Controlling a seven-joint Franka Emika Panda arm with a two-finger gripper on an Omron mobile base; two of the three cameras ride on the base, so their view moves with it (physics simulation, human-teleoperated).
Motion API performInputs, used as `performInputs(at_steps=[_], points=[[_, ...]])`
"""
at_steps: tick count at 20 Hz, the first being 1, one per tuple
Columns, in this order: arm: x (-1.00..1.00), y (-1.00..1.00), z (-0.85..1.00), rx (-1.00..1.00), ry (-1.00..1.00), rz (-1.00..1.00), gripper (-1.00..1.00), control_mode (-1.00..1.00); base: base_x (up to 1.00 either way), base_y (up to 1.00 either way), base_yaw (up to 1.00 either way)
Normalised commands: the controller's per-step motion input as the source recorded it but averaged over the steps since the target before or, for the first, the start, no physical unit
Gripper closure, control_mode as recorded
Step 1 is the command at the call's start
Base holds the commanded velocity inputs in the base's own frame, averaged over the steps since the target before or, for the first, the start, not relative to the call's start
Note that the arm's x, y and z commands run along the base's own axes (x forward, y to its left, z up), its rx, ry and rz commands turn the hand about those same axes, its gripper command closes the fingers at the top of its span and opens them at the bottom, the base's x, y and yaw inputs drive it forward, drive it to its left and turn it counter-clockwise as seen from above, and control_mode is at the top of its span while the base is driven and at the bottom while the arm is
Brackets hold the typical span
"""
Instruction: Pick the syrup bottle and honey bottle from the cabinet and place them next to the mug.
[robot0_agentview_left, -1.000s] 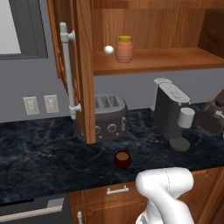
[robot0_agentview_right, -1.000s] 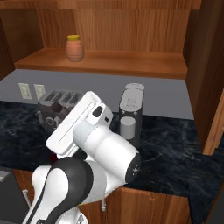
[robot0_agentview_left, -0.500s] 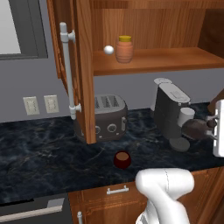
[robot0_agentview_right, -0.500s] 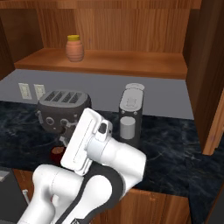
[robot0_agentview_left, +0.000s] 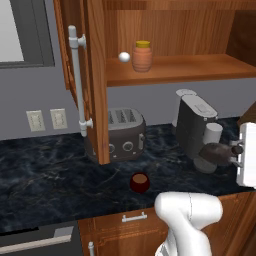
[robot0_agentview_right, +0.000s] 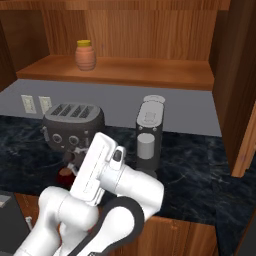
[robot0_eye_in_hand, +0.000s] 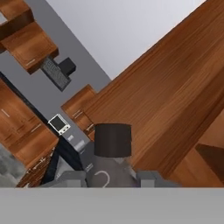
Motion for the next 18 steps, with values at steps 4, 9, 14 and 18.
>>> performInputs(at_steps=[4,9,14,18], points=[[-0.08,0.2,-0.39,0.01,0.14,0.01,1.0,-1.0,0.0,0.0,0.0],[0.0,0.15,-0.33,0.0,0.29,0.0,1.0,-1.0,0.0,0.0,0.0],[0.07,0.14,-0.08,0.0,0.23,0.0,1.0,-1.0,0.0,0.0,0.0],[0.02,0.07,0.0,0.0,0.03,0.0,1.0,-1.0,0.0,0.0,0.0]])
